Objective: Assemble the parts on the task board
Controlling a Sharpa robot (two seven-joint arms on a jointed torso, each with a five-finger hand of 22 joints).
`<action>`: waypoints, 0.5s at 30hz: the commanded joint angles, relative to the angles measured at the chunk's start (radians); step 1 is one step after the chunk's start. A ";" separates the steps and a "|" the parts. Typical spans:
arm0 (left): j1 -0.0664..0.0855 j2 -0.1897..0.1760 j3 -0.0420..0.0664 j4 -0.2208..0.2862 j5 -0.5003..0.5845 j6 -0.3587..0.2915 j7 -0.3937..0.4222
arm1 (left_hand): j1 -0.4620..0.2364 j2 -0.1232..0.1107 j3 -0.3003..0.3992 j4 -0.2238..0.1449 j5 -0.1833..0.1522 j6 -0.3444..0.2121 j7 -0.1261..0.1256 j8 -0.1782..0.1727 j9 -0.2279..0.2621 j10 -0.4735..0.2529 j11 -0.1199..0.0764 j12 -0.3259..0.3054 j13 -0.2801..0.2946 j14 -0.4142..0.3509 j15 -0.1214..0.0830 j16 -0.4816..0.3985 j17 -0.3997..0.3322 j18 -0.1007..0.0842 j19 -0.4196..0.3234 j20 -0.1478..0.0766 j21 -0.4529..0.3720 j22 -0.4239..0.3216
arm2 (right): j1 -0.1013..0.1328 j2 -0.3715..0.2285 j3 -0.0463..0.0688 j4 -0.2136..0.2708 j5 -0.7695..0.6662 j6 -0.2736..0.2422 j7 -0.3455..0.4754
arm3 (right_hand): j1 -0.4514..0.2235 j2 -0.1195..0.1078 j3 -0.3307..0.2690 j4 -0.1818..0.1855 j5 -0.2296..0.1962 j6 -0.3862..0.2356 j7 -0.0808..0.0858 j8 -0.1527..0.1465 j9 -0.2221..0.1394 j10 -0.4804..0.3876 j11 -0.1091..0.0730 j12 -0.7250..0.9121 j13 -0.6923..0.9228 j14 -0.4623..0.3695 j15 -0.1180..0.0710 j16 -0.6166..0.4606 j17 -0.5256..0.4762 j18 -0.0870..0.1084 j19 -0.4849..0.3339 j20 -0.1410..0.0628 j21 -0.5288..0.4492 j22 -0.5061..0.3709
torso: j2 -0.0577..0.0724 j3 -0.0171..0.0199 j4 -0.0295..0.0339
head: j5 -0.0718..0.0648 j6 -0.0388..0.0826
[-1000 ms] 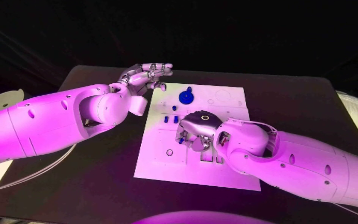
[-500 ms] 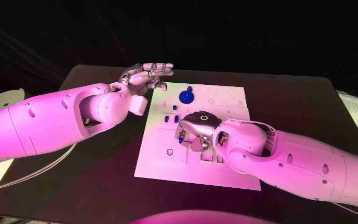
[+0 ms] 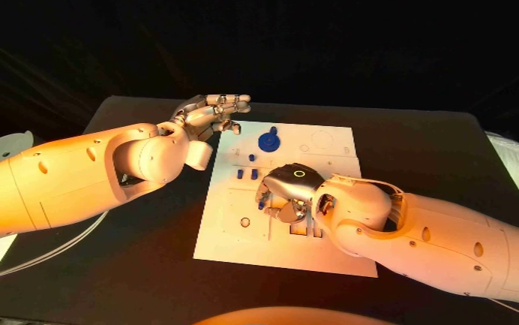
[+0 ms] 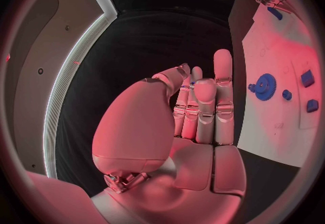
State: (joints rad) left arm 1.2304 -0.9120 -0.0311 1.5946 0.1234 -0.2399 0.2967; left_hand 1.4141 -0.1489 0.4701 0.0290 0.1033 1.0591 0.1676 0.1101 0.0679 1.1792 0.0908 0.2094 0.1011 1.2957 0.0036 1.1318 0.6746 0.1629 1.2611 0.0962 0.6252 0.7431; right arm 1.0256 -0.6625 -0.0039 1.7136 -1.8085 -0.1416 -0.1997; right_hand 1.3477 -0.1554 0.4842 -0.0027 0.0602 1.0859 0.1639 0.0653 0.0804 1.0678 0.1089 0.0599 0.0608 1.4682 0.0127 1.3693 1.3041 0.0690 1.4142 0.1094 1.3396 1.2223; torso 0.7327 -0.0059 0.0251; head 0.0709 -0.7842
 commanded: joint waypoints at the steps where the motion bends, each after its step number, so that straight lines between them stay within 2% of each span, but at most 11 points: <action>1: 0.000 -0.001 0.000 0.003 -0.008 0.025 -0.002 | -0.011 0.002 -0.004 0.001 0.006 -0.007 0.002 -0.004 -0.001 -0.008 -0.002 0.005 0.001 -0.007 -0.001 -0.006 -0.001 0.018 -0.005 0.003 -0.006 -0.001 | -0.001 -0.024 0.005 0.026 -0.005 -0.039 -0.009 | 0.003 -0.008 -0.005 -0.004 -0.001 -0.010 0.000 -0.003 -0.002 -0.004 0.000 0.009 0.002 0.049 0.006 -0.009 -0.006 0.010 -0.003 0.007 -0.003 0.000 | 0.000 -0.0008 -0.0004 | -0.003 0.002; 6: 0.000 -0.005 0.000 0.004 -0.009 0.026 -0.003 | -0.011 0.002 -0.004 0.001 0.006 -0.007 0.002 -0.004 -0.001 -0.008 -0.002 0.005 0.001 -0.007 -0.001 -0.006 -0.001 0.018 -0.005 0.003 -0.006 -0.001 | 0.010 -0.088 0.021 0.071 0.002 -0.062 -0.019 | 0.007 -0.017 -0.022 -0.006 0.002 -0.037 0.000 -0.005 -0.010 -0.025 0.001 0.006 0.001 0.047 0.007 -0.015 -0.015 0.012 -0.006 0.008 -0.011 -0.011 | -0.001 -0.0013 -0.0018 | -0.008 0.005; 10: 0.000 -0.008 0.000 0.006 -0.011 0.026 -0.002 | -0.011 0.002 -0.004 0.001 0.006 -0.007 0.002 -0.004 -0.001 -0.008 -0.002 0.005 0.001 -0.007 -0.001 -0.006 -0.001 0.018 -0.005 0.003 -0.006 -0.001 | 0.030 -0.137 0.032 0.088 0.013 -0.079 -0.024 | 0.019 -0.020 -0.061 0.000 -0.003 -0.059 0.002 -0.004 -0.014 -0.076 0.007 0.005 0.002 0.047 0.012 -0.017 -0.020 0.014 -0.009 0.012 -0.020 -0.023 | -0.001 -0.0017 -0.0039 | -0.015 0.011; 15: 0.000 -0.009 -0.001 0.007 -0.012 0.028 -0.003 | -0.010 0.002 -0.005 -0.001 0.006 -0.007 0.002 -0.004 -0.001 -0.009 -0.001 0.006 0.001 -0.009 -0.001 -0.007 -0.003 0.018 -0.006 0.003 -0.007 -0.002 | 0.063 -0.209 0.042 0.103 0.031 -0.084 -0.034 | 0.029 -0.012 -0.073 0.005 -0.003 -0.061 -0.006 -0.003 -0.014 -0.062 0.003 0.014 0.004 0.047 0.009 -0.019 -0.023 0.013 -0.005 0.014 -0.018 -0.020 | -0.002 -0.0014 -0.0045 | -0.020 0.015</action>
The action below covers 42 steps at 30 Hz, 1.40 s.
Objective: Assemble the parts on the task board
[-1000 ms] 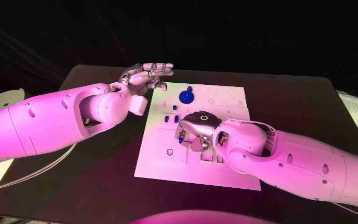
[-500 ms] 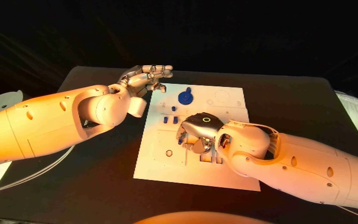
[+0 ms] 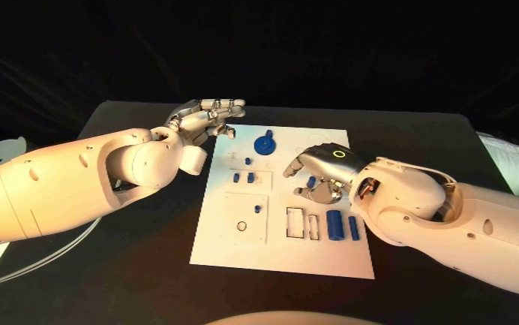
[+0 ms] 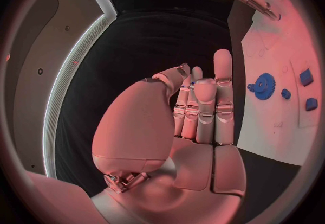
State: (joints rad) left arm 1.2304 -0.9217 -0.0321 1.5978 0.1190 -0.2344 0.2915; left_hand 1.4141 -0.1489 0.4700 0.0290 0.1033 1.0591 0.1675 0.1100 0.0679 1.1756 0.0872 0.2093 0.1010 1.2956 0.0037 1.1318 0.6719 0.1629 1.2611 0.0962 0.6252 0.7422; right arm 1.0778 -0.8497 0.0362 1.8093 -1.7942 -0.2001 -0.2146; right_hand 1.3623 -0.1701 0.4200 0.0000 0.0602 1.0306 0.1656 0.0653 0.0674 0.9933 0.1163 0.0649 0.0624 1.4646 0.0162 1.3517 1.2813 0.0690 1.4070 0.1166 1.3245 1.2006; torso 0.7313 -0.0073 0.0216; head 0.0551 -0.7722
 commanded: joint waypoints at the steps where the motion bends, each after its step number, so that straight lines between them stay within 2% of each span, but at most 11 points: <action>1: 0.000 0.000 0.000 0.004 -0.008 0.023 0.002 | -0.011 0.002 -0.005 -0.001 0.006 -0.008 0.002 -0.004 -0.001 -0.006 0.002 0.006 0.002 -0.009 -0.001 -0.007 -0.001 0.018 -0.006 0.003 -0.007 -0.001 | 0.015 -0.035 0.003 0.009 0.019 -0.022 -0.020 | 0.016 0.004 -0.010 0.003 -0.003 -0.005 -0.010 -0.002 0.000 0.019 -0.006 0.012 0.003 0.050 0.005 -0.001 -0.001 0.013 0.003 0.006 -0.002 0.003 | 0.000 0.0001 -0.0016 | -0.006 0.004; 6: 0.000 0.002 0.000 0.003 -0.008 0.024 0.002 | -0.011 0.002 -0.005 -0.001 0.006 -0.008 0.002 -0.004 -0.001 -0.006 0.002 0.006 0.002 -0.009 -0.001 -0.007 -0.001 0.018 -0.006 0.003 -0.007 -0.001 | 0.026 -0.079 0.004 0.006 0.023 0.015 -0.028 | 0.021 0.012 -0.012 0.012 -0.003 0.014 -0.025 0.001 0.002 0.068 -0.018 0.028 0.002 0.052 -0.005 0.000 -0.003 0.013 0.007 0.000 0.000 0.005 | 0.001 -0.0001 -0.0006 | -0.011 0.007; 10: 0.000 0.003 -0.001 0.002 -0.008 0.025 0.002 | -0.011 0.002 -0.005 -0.001 0.006 -0.008 0.002 -0.004 -0.001 -0.006 0.002 0.006 0.002 -0.009 -0.001 -0.007 -0.001 0.018 -0.006 0.003 -0.007 -0.001 | 0.028 -0.094 0.004 -0.001 0.017 0.044 -0.033 | 0.021 0.012 -0.012 0.014 -0.004 0.019 -0.028 0.002 0.003 0.077 -0.020 0.030 0.002 0.052 -0.006 -0.001 -0.005 0.012 0.007 -0.002 -0.001 0.005 | 0.002 0.0005 -0.0016 | -0.015 0.007; 13: -0.001 0.005 -0.001 0.002 -0.008 0.026 0.002 | -0.011 0.002 -0.005 -0.001 0.006 -0.008 0.002 -0.004 -0.001 -0.006 0.002 0.006 0.002 -0.009 -0.001 -0.007 -0.001 0.018 -0.006 0.003 -0.007 -0.001 | 0.028 -0.097 0.003 -0.006 0.009 0.060 -0.035 | 0.021 0.011 -0.012 0.014 -0.004 0.020 -0.029 0.002 0.003 0.079 -0.021 0.030 0.002 0.052 -0.006 -0.002 -0.006 0.013 0.007 -0.002 -0.001 0.004 | 0.000 0.0005 0.0000 | -0.017 0.007; 20: -0.001 0.007 -0.002 0.000 -0.008 0.028 0.001 | -0.011 0.002 -0.005 -0.001 0.006 -0.008 0.002 -0.004 -0.001 -0.006 0.002 0.006 0.002 -0.009 -0.001 -0.007 -0.001 0.018 -0.006 0.003 -0.007 -0.001 | 0.026 -0.074 -0.002 -0.029 -0.005 0.070 -0.033 | 0.022 0.012 -0.010 0.017 -0.005 0.026 -0.032 0.002 0.003 0.087 -0.023 0.031 0.001 0.052 -0.007 -0.003 -0.008 0.013 0.007 -0.004 -0.002 0.003 | 0.001 0.0009 0.0019 | -0.016 0.010; 24: -0.001 0.007 -0.002 0.000 -0.008 0.029 0.001 | -0.011 0.002 -0.005 -0.001 0.006 -0.008 0.002 -0.004 -0.001 -0.006 0.002 0.006 0.002 -0.009 -0.001 -0.007 -0.001 0.018 -0.006 0.003 -0.007 -0.001 | 0.023 -0.054 -0.006 -0.043 -0.009 0.075 -0.028 | 0.023 0.015 -0.008 0.018 -0.005 0.029 -0.033 0.002 0.003 0.091 -0.023 0.031 0.001 0.052 -0.008 -0.003 -0.008 0.013 0.007 -0.005 -0.002 0.003 | 0.001 -0.0002 0.0037 | -0.017 0.010; 29: -0.001 0.007 -0.002 0.000 -0.008 0.029 0.000 | -0.010 0.004 -0.005 -0.002 0.006 -0.007 0.002 -0.003 -0.001 -0.007 0.002 0.009 0.002 -0.010 0.000 -0.006 -0.001 0.018 -0.007 0.004 -0.008 -0.001 | 0.019 -0.036 -0.009 -0.054 -0.006 0.084 -0.022 | 0.024 0.018 0.002 0.023 -0.004 0.041 -0.033 0.003 0.004 0.115 -0.027 0.035 0.001 0.052 -0.011 -0.003 -0.010 0.013 0.008 -0.007 -0.003 0.003 | 0.001 -0.0002 0.0013 | -0.013 0.008; 34: -0.001 0.007 -0.002 0.000 -0.008 0.031 -0.002 | -0.010 0.004 -0.005 -0.002 0.006 -0.007 0.002 -0.003 -0.001 -0.007 0.002 0.009 0.002 -0.010 0.000 -0.006 -0.001 0.018 -0.007 0.004 -0.008 -0.001 | 0.017 -0.027 -0.010 -0.063 -0.007 0.093 -0.020 | 0.028 0.023 0.018 0.027 -0.004 0.063 -0.033 0.007 0.006 0.156 -0.036 0.042 0.003 0.053 -0.019 -0.002 -0.010 0.012 0.010 -0.013 -0.002 0.004 | 0.001 -0.0001 0.0010 | -0.013 0.007; 39: -0.001 0.007 -0.002 0.000 -0.008 0.032 -0.003 | -0.010 0.004 -0.005 -0.002 0.006 -0.007 0.002 -0.003 -0.001 -0.007 0.002 0.009 0.002 -0.010 0.000 -0.006 -0.001 0.018 -0.007 0.004 -0.008 -0.001 | 0.016 -0.023 -0.011 -0.068 -0.015 0.099 -0.024 | 0.040 0.035 0.040 0.022 -0.003 0.111 -0.042 0.023 0.015 0.215 -0.052 0.054 0.008 0.055 -0.032 0.004 -0.004 0.011 0.016 -0.025 0.003 0.011 | 0.000 0.0002 0.0015 | -0.013 0.005; 42: -0.001 0.006 -0.002 0.000 -0.008 0.032 -0.003 | -0.010 0.004 -0.005 -0.002 0.006 -0.007 0.002 -0.003 -0.001 -0.007 0.002 0.009 0.002 -0.010 0.000 -0.006 -0.001 0.018 -0.007 0.004 -0.008 -0.001 | 0.016 -0.022 -0.012 -0.070 -0.021 0.099 -0.026 | 0.043 0.037 0.045 0.020 -0.003 0.118 -0.044 0.025 0.016 0.223 -0.054 0.053 0.008 0.055 -0.034 0.006 -0.003 0.010 0.017 -0.029 0.004 0.013 | 0.000 0.0004 0.0012 | -0.013 0.005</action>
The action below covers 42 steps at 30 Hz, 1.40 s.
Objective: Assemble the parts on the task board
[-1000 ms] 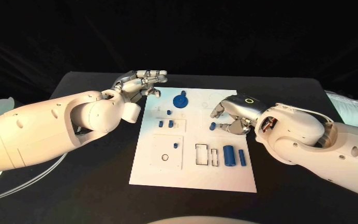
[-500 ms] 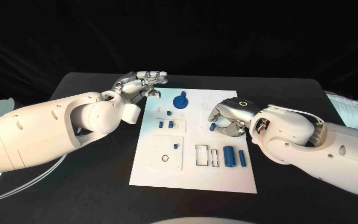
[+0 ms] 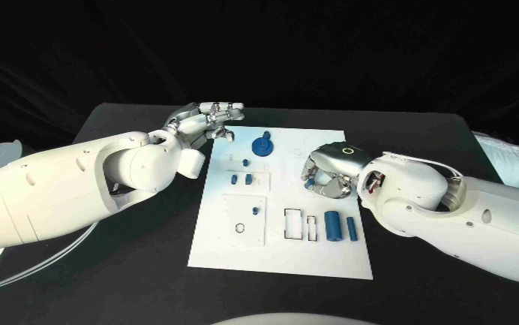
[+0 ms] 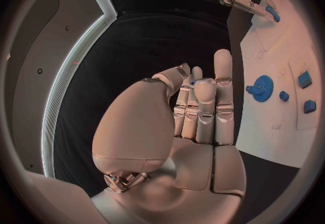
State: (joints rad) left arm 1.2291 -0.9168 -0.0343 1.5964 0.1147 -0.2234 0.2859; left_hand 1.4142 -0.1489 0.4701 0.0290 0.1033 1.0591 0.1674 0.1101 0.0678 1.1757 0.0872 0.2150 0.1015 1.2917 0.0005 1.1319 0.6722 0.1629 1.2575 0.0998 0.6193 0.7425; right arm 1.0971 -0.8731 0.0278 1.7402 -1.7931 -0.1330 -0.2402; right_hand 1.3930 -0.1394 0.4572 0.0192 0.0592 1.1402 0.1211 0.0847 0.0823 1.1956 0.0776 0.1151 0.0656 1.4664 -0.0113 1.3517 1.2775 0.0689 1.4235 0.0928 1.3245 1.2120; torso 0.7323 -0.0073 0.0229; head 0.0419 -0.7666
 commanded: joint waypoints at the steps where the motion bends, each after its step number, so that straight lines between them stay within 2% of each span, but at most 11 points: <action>1: 0.000 0.001 0.000 0.001 -0.004 0.021 0.002 | -0.010 0.004 -0.005 -0.002 0.006 -0.007 0.002 -0.003 -0.001 -0.007 0.002 0.003 0.002 -0.006 0.003 -0.006 -0.002 0.018 -0.003 0.000 -0.002 -0.002 | -0.003 0.002 -0.003 -0.002 -0.024 0.031 -0.002 | 0.013 0.007 0.009 0.000 -0.002 0.010 0.001 0.005 0.002 0.023 -0.016 0.002 0.004 0.053 -0.007 0.006 0.001 0.010 0.000 -0.006 0.004 0.002 | 0.000 0.0004 -0.0001 | 0.001 -0.001; 17: 0.000 0.001 0.000 0.000 -0.004 0.022 -0.002 | -0.011 0.004 -0.006 -0.003 0.006 -0.007 0.003 -0.003 -0.001 -0.008 0.002 0.005 0.002 -0.008 0.003 -0.007 -0.004 0.018 -0.004 0.000 -0.003 -0.002 | -0.004 0.018 -0.004 -0.025 -0.048 0.021 -0.008 | 0.025 0.012 0.024 -0.009 -0.003 0.014 0.001 0.002 0.002 0.030 -0.018 -0.007 0.003 0.054 -0.009 0.007 0.002 0.010 0.002 -0.011 0.005 0.004 | 0.000 -0.0001 0.0001 | 0.003 -0.004; 20: 0.000 0.002 0.000 0.000 -0.004 0.023 -0.003 | -0.011 0.004 -0.006 -0.003 0.006 -0.007 0.003 -0.003 -0.001 -0.008 0.002 0.005 0.002 -0.008 0.003 -0.007 -0.004 0.018 -0.004 0.000 -0.003 -0.002 | -0.004 0.019 -0.005 -0.023 -0.046 -0.007 0.002 | 0.032 0.016 0.029 -0.015 -0.003 0.025 0.002 0.005 0.004 0.048 -0.020 -0.004 0.006 0.054 -0.012 0.009 0.004 0.009 0.004 -0.013 0.008 0.009 | 0.000 0.0001 -0.0004 | 0.004 -0.004; 24: 0.000 0.002 0.000 -0.001 -0.004 0.023 -0.005 | -0.011 0.004 -0.006 -0.003 0.006 -0.007 0.003 -0.003 -0.001 -0.008 0.002 0.005 0.002 -0.008 0.003 -0.007 -0.004 0.018 -0.004 0.000 -0.003 -0.002 | -0.005 0.016 -0.004 -0.010 -0.044 -0.073 0.018 | 0.050 0.027 0.041 -0.032 -0.006 0.055 0.000 0.018 0.011 0.091 -0.030 0.008 0.015 0.058 -0.020 0.024 0.023 0.001 0.018 -0.020 0.033 0.043 | 0.000 0.0017 -0.0013 | 0.005 -0.005; 27: 0.000 0.002 0.000 -0.001 -0.004 0.022 -0.006 | -0.012 0.006 -0.008 -0.003 0.006 -0.009 0.003 -0.003 -0.001 -0.010 0.003 0.006 0.002 -0.010 0.003 -0.008 -0.008 0.018 -0.004 0.001 -0.004 -0.002 | -0.005 0.013 -0.003 -0.002 -0.043 -0.097 0.021 | 0.054 0.029 0.044 -0.039 -0.008 0.063 -0.001 0.021 0.013 0.105 -0.033 0.010 0.019 0.059 -0.022 0.027 0.026 0.001 0.020 -0.023 0.036 0.047 | -0.001 0.0006 -0.0006 | 0.005 -0.005; 30: -0.001 0.002 0.000 -0.001 -0.004 0.022 -0.006 | -0.012 0.006 -0.008 -0.003 0.006 -0.009 0.003 -0.003 -0.001 -0.010 0.003 0.006 0.002 -0.010 0.003 -0.008 -0.008 0.018 -0.004 0.001 -0.004 -0.002 | -0.003 0.009 -0.001 0.004 -0.042 -0.107 0.021 | 0.056 0.030 0.045 -0.042 -0.008 0.064 -0.001 0.021 0.014 0.108 -0.033 0.009 0.020 0.059 -0.023 0.028 0.027 0.000 0.020 -0.024 0.036 0.047 | -0.001 -0.0008 0.0000 | 0.002 -0.005; 37: -0.001 0.002 0.000 -0.002 -0.004 0.020 -0.007 | -0.012 0.006 -0.008 -0.003 0.006 -0.009 0.003 -0.003 -0.001 -0.010 0.003 0.006 0.002 -0.010 0.003 -0.008 -0.008 0.018 -0.004 0.001 -0.004 -0.002 | 0.009 -0.010 0.007 0.030 -0.031 -0.112 0.016 | 0.058 0.029 0.046 -0.044 -0.008 0.065 -0.002 0.021 0.014 0.109 -0.033 0.008 0.021 0.059 -0.023 0.029 0.028 0.000 0.021 -0.025 0.036 0.048 | -0.001 -0.0002 -0.0016 | 0.003 -0.003; 42: -0.001 0.003 0.000 -0.002 -0.004 0.020 -0.007 | -0.012 0.008 -0.008 -0.004 0.006 -0.009 0.003 -0.002 0.000 -0.011 0.003 0.008 0.002 -0.011 0.003 -0.008 -0.008 0.018 -0.005 0.001 -0.004 -0.003 | 0.019 -0.026 0.014 0.068 -0.016 -0.112 0.013 | 0.058 0.030 0.047 -0.045 -0.008 0.065 -0.002 0.021 0.014 0.110 -0.033 0.008 0.021 0.059 -0.023 0.029 0.028 0.000 0.021 -0.025 0.037 0.049 | -0.001 -0.0001 -0.0006 | 0.003 0.000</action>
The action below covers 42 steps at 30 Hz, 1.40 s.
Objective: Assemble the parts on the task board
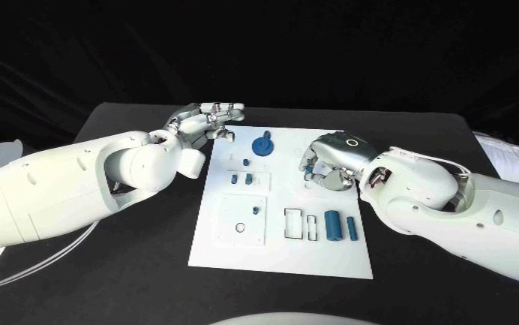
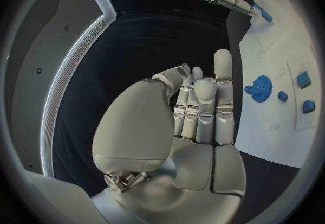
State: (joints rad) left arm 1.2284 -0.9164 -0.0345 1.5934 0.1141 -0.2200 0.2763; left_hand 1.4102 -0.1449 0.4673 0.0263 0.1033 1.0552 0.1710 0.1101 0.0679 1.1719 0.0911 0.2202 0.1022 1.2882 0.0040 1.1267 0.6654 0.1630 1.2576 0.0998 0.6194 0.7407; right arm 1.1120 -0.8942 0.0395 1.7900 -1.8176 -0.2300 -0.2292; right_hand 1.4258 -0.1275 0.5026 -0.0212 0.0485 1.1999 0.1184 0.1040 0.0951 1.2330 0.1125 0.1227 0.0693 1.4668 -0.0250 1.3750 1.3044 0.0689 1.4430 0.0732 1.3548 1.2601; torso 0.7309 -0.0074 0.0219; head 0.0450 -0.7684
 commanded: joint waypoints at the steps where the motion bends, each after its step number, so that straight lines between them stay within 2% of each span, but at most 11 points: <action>1: 0.000 0.002 0.000 0.001 -0.003 0.017 0.002 | -0.008 0.004 -0.005 -0.001 0.006 -0.005 0.000 -0.002 0.000 -0.008 -0.001 0.003 0.002 -0.007 0.000 -0.003 -0.001 0.018 -0.005 0.001 -0.005 -0.001 | 0.006 -0.007 0.003 0.028 0.015 -0.015 0.002 | 0.025 0.018 0.001 -0.005 0.002 0.006 0.001 0.002 0.001 0.072 -0.068 0.000 0.017 0.059 -0.010 0.005 0.000 0.000 0.001 -0.005 0.007 0.001 | 0.000 -0.0001 0.0002 | 0.001 0.003; 5: 0.000 0.002 0.000 0.002 -0.003 0.017 0.002 | -0.008 0.004 -0.005 -0.001 0.006 -0.005 0.000 -0.002 0.000 -0.008 -0.001 0.003 0.002 -0.007 0.000 -0.003 -0.001 0.018 -0.005 0.001 -0.005 -0.001 | 0.009 -0.004 0.005 0.069 0.033 -0.021 0.006 | 0.026 0.018 0.002 -0.006 0.002 0.006 0.001 0.001 0.001 0.072 -0.068 -0.001 0.017 0.059 -0.010 0.006 0.001 0.000 0.001 -0.006 0.006 0.000 | 0.002 0.0002 0.0005 | 0.004 0.003; 10: 0.000 0.004 0.000 0.002 -0.003 0.018 0.002 | -0.008 0.004 -0.005 -0.001 0.006 -0.005 0.000 -0.002 0.000 -0.008 -0.001 0.003 0.002 -0.007 0.000 -0.003 -0.001 0.018 -0.005 0.001 -0.005 -0.001 | 0.005 0.030 0.005 0.113 0.042 -0.037 0.018 | 0.027 0.018 0.004 -0.008 0.003 0.004 0.002 -0.001 0.001 0.070 -0.067 -0.004 0.017 0.059 -0.010 0.005 0.000 0.000 0.000 -0.006 0.006 -0.001 | 0.001 -0.0002 0.0007 | 0.012 0.000; 17: 0.000 0.008 0.000 0.002 -0.003 0.019 0.003 | -0.008 0.004 -0.005 -0.001 0.006 -0.005 0.000 -0.002 0.000 -0.008 -0.001 0.003 0.002 -0.007 0.000 -0.003 -0.001 0.018 -0.005 0.001 -0.005 -0.001 | -0.019 0.106 -0.001 0.126 0.037 -0.052 0.040 | 0.029 0.019 0.008 -0.011 0.003 0.001 0.004 -0.004 0.001 0.069 -0.065 -0.009 0.017 0.058 -0.009 0.005 -0.001 0.001 0.000 -0.006 0.005 -0.002 | 0.001 -0.0016 0.0011 | 0.023 -0.005; 21: 0.000 0.011 0.000 0.003 -0.003 0.020 0.003 | -0.007 0.006 -0.005 -0.001 0.007 -0.005 -0.001 -0.002 0.000 -0.009 -0.001 0.004 0.002 -0.008 0.000 -0.003 -0.002 0.018 -0.005 0.001 -0.005 -0.001 | -0.052 0.155 -0.006 0.106 0.033 -0.053 0.056 | 0.029 0.019 0.009 -0.013 0.003 0.000 0.004 -0.005 0.001 0.068 -0.065 -0.010 0.017 0.058 -0.008 0.005 -0.001 0.001 0.000 -0.006 0.004 -0.003 | 0.000 -0.0016 0.0023 | 0.030 -0.008; 24: 0.000 0.013 0.001 0.003 -0.003 0.021 0.004 | -0.007 0.006 -0.005 -0.001 0.007 -0.005 -0.001 -0.002 0.000 -0.009 -0.001 0.004 0.002 -0.008 0.000 -0.003 -0.002 0.018 -0.005 0.001 -0.005 -0.001 | -0.087 0.193 -0.009 0.077 0.030 -0.050 0.070 | 0.030 0.020 0.010 -0.014 0.003 -0.001 0.005 -0.006 0.000 0.067 -0.064 -0.012 0.017 0.058 -0.008 0.004 -0.002 0.001 -0.001 -0.006 0.004 -0.004 | 0.001 -0.0019 0.0017 | 0.035 -0.010; 27: 0.000 0.015 0.001 0.004 -0.003 0.021 0.004 | -0.007 0.006 -0.005 -0.001 0.007 -0.005 -0.001 -0.002 0.000 -0.009 -0.001 0.004 0.002 -0.008 0.000 -0.003 -0.002 0.018 -0.005 0.001 -0.005 -0.001 | -0.108 0.215 -0.010 0.057 0.031 -0.042 0.078 | 0.030 0.020 0.011 -0.015 0.003 -0.001 0.005 -0.006 0.000 0.067 -0.064 -0.013 0.017 0.058 -0.008 0.004 -0.002 0.001 -0.001 -0.006 0.004 -0.004 | 0.002 -0.0012 0.0022 | 0.038 -0.014; 29: 0.000 0.016 0.001 0.004 -0.003 0.022 0.003 | -0.007 0.006 -0.005 -0.001 0.007 -0.005 -0.001 -0.002 0.000 -0.009 -0.001 0.004 0.002 -0.008 0.000 -0.003 -0.002 0.018 -0.005 0.001 -0.005 -0.001 | -0.117 0.227 -0.012 0.044 0.033 -0.035 0.082 | 0.030 0.020 0.011 -0.015 0.003 -0.001 0.005 -0.006 0.000 0.067 -0.064 -0.013 0.017 0.058 -0.008 0.004 -0.003 0.001 -0.002 -0.006 0.003 -0.006 | 0.001 -0.0013 0.0020 | 0.040 -0.018; 33: 0.000 0.017 0.001 0.005 -0.004 0.021 0.003 | -0.007 0.006 -0.005 -0.001 0.007 -0.005 -0.001 -0.002 0.000 -0.009 -0.001 0.004 0.002 -0.008 0.000 -0.003 -0.002 0.018 -0.005 0.001 -0.005 -0.001 | -0.130 0.244 -0.016 0.016 0.035 -0.023 0.088 | 0.030 0.020 0.011 -0.015 0.003 -0.002 0.006 -0.007 0.000 0.066 -0.063 -0.014 0.017 0.058 -0.007 0.004 -0.003 0.001 -0.002 -0.006 0.003 -0.006 | 0.000 -0.0022 0.0002 | 0.041 -0.018; 37: 0.000 0.018 0.001 0.005 -0.004 0.021 0.004 | -0.007 0.006 -0.005 -0.001 0.007 -0.005 -0.001 -0.002 0.000 -0.009 -0.001 0.004 0.002 -0.008 0.000 -0.003 -0.002 0.018 -0.005 0.001 -0.005 -0.001 | -0.142 0.253 -0.018 -0.002 0.038 -0.015 0.093 | 0.029 0.020 0.011 -0.015 0.003 -0.002 0.006 -0.007 0.000 0.066 -0.063 -0.015 0.017 0.058 -0.007 0.003 -0.003 0.001 -0.002 -0.006 0.002 -0.006 | 0.002 -0.0003 0.0019 | 0.043 -0.020; 42: 0.000 0.019 0.001 0.005 -0.004 0.022 0.004 | -0.007 0.006 -0.005 -0.001 0.007 -0.005 -0.001 -0.002 0.000 -0.009 -0.001 0.004 0.002 -0.008 0.000 -0.003 -0.002 0.018 -0.005 0.001 -0.005 -0.001 | -0.152 0.260 -0.019 -0.019 0.040 -0.009 0.097 | 0.029 0.021 0.012 -0.016 0.004 -0.002 0.006 -0.008 0.000 0.065 -0.063 -0.016 0.017 0.058 -0.007 0.003 -0.003 0.001 -0.002 -0.005 0.002 -0.006 | 0.001 -0.0001 0.0023 | 0.044 -0.022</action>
State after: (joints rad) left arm 1.2279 -0.9001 -0.0345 1.5961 0.1137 -0.2179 0.2747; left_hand 1.4103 -0.1449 0.4674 0.0263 0.1033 1.0553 0.1708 0.1101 0.0679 1.1720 0.0910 0.2206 0.1030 1.2882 0.0041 1.1267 0.6647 0.1630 1.2576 0.0997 0.6194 0.7406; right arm 0.9610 -0.6358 0.0203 1.7734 -1.7761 -0.2592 -0.1504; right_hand 1.4258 -0.1275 0.5134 -0.0348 0.0485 1.1998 0.1184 0.0999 0.0948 1.2328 0.1123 0.1011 0.0693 1.4646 -0.0269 1.3749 1.3018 0.0689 1.4429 0.0733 1.3547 1.2553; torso 0.7325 -0.0079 0.0237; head 0.0878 -0.7896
